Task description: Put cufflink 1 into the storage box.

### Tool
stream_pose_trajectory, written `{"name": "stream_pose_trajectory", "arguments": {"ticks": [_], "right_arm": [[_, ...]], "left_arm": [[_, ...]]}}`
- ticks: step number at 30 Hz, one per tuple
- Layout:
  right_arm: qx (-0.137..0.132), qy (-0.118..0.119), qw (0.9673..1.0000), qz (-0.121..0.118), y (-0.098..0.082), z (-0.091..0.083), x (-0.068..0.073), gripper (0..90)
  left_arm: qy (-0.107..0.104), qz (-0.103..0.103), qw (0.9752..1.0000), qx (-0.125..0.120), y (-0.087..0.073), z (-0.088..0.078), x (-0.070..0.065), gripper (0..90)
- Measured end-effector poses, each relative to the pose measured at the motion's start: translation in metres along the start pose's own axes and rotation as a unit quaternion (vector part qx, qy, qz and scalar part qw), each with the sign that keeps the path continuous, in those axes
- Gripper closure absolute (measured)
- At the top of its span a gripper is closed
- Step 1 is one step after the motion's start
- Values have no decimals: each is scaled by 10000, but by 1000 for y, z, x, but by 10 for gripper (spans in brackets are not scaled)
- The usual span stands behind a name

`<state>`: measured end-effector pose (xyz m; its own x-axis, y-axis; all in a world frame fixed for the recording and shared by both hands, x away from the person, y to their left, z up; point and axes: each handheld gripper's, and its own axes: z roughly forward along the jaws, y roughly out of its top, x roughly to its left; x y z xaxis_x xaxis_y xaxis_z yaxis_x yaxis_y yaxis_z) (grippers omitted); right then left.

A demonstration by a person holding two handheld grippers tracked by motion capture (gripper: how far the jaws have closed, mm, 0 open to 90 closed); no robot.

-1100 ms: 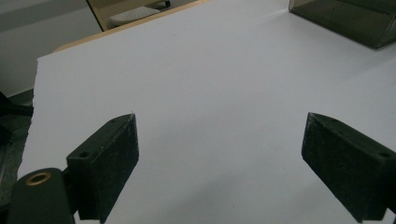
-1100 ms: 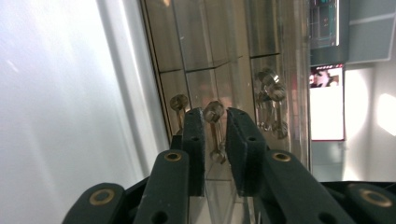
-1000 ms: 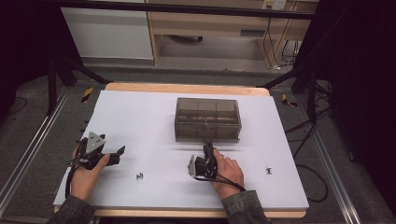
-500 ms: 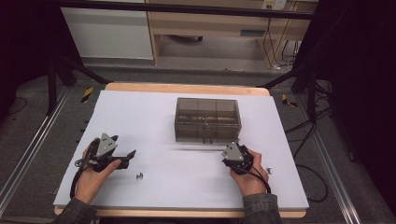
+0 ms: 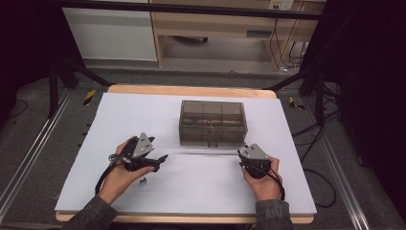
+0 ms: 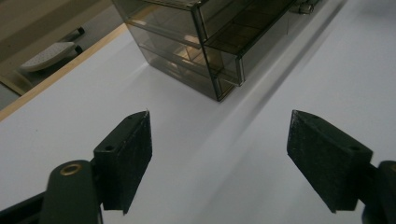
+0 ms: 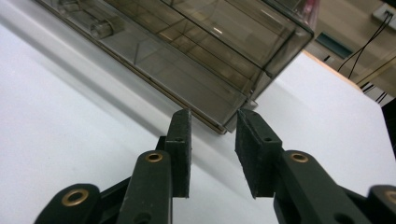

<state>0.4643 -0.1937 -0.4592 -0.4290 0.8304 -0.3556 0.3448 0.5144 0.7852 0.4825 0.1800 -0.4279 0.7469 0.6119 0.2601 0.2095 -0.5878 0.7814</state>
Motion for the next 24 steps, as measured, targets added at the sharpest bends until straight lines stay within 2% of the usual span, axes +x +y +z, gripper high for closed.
{"name": "stream_pose_trajectory", "arguments": {"ticks": [3, 4, 6, 10, 14, 21, 24], "right_arm": [[-58, 11, 9998, 188, -2, 0, -8, 658], [-72, 15, 9996, 264, -3, 1, -11, 657], [-90, 44, 9993, 359, -4, 4, -15, 653], [-101, 176, 9989, 425, -4, 11, -19, 647], [-62, 317, 9981, 532, -4, 18, -23, 651], [-77, 558, 9970, 526, -4, 22, -24, 667], [-53, 544, 9972, 501, -3, 22, -22, 670]], "left_arm": [[-182, -94, 9998, 8, 7, 12, 0, 249], [-190, -74, 9998, 52, 9, 17, 0, 251], [-256, -172, 9995, 73, 11, 25, 0, 265], [-264, -267, 9992, 145, 16, 39, -1, 315], [-266, -311, 9990, 206, 19, 47, -3, 411], [-252, -383, 9985, 299, 23, 60, -7, 525], [-231, -404, 9984, 320, 24, 62, -8, 582]]}}
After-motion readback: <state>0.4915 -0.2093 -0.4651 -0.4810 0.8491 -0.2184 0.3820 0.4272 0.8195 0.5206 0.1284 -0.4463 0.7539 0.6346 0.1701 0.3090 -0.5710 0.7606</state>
